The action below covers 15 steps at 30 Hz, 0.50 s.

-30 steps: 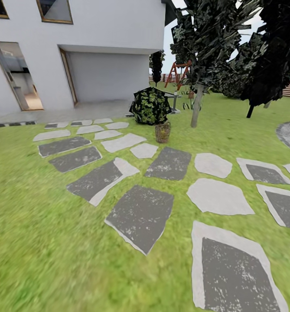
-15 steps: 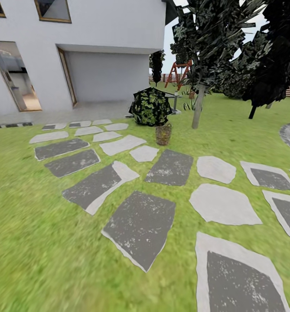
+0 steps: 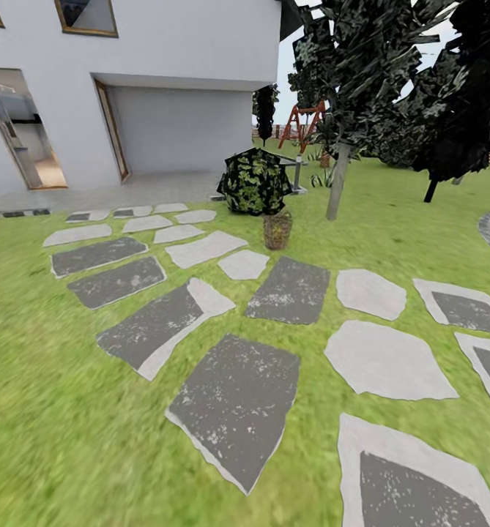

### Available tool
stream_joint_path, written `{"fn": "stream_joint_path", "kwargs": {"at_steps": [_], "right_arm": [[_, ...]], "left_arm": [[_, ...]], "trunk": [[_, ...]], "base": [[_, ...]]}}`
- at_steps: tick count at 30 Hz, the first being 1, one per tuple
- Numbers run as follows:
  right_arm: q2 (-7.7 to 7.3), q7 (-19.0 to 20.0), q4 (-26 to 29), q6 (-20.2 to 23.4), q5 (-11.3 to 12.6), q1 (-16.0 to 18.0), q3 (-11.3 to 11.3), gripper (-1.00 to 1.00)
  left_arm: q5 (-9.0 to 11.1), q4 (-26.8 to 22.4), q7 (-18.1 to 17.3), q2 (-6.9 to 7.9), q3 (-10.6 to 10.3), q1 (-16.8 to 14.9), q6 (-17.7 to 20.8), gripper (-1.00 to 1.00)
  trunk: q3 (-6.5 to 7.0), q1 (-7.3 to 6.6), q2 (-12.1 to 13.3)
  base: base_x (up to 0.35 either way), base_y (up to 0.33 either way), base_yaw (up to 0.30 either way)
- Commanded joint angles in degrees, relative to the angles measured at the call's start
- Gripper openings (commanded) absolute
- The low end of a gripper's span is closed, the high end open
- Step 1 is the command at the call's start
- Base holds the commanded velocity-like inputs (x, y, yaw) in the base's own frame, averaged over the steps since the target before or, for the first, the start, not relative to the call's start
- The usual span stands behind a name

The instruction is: Take the three Easter eggs out of the wicker basket on the lawn in the garden, then place them on the lawn next to a single tree (choose any tree) so that all three eggs are next to the same tree and none are left in the basket.

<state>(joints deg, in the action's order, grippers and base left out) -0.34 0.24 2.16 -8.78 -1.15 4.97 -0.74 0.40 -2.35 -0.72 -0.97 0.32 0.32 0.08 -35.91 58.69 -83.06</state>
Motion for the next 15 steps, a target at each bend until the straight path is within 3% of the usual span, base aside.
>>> {"fn": "stream_joint_path", "kwargs": {"at_steps": [1, 7, 15], "right_arm": [[-0.01, 0.03, -0.05, -0.18, -0.10, 0.03, -0.05, 1.00], [-0.01, 0.03, -0.05, -0.18, -0.08, 0.03, -0.01, 1.00], [-0.01, 0.03, -0.05, -0.18, -0.08, 0.01, -0.04, 1.00]], "left_arm": [[0.04, -0.11, -0.07, 0.00, 0.03, 0.03, 0.01, 1.00], [0.04, -0.11, -0.07, 0.00, 0.03, 0.03, 0.01, 1.00], [0.04, -0.11, -0.07, 0.00, 0.03, 0.03, 0.01, 1.00]], "trunk": [[-0.04, 0.03, -0.02], [-0.04, 0.03, -0.02], [-0.04, 0.03, -0.02]], "base": [[0.326, 0.000, 0.000], [0.326, 0.000, -0.030], [0.326, 0.000, -0.251]]}}
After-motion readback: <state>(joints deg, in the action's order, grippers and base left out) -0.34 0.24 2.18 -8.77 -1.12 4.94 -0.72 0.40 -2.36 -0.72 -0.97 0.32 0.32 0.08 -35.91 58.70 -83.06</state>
